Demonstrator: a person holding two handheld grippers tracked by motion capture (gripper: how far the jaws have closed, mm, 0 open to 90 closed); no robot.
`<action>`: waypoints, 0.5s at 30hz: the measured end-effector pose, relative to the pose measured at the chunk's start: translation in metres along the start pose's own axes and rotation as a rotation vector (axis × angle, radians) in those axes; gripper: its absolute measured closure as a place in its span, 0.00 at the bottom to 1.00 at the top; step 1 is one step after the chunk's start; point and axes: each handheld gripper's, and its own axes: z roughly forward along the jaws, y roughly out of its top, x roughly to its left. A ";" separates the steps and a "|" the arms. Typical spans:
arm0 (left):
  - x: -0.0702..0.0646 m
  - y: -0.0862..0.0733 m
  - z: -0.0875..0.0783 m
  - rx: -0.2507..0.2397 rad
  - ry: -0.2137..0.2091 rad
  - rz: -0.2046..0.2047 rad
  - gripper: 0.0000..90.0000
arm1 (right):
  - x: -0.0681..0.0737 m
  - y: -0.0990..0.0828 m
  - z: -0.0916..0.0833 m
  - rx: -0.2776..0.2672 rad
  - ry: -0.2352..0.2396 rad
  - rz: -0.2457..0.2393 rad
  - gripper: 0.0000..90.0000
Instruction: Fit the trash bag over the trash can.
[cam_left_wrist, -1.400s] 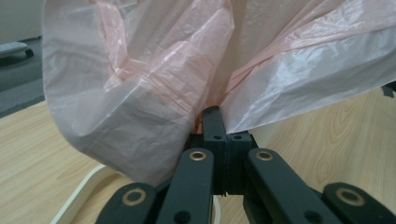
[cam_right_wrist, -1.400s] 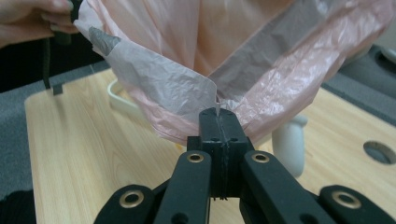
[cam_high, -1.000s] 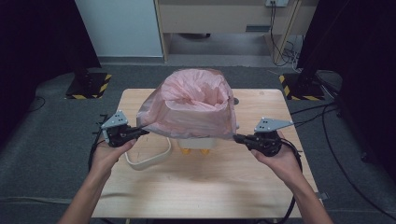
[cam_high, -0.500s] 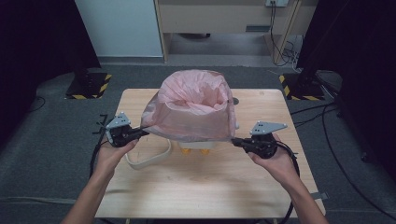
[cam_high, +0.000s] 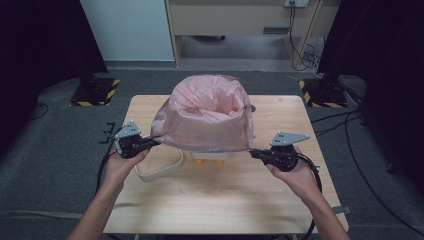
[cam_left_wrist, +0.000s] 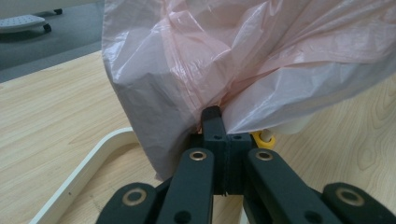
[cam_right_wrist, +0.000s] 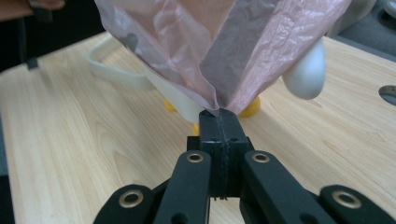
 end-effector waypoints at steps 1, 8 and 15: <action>-0.001 0.000 0.000 -0.001 -0.001 0.001 1.00 | 0.000 0.000 -0.002 -0.008 0.003 0.004 1.00; -0.003 0.001 -0.001 -0.001 0.001 0.007 1.00 | 0.000 0.004 -0.017 -0.046 -0.015 0.018 0.73; -0.004 0.003 -0.001 -0.002 -0.002 0.011 1.00 | 0.001 0.013 -0.032 -0.078 -0.046 0.029 0.52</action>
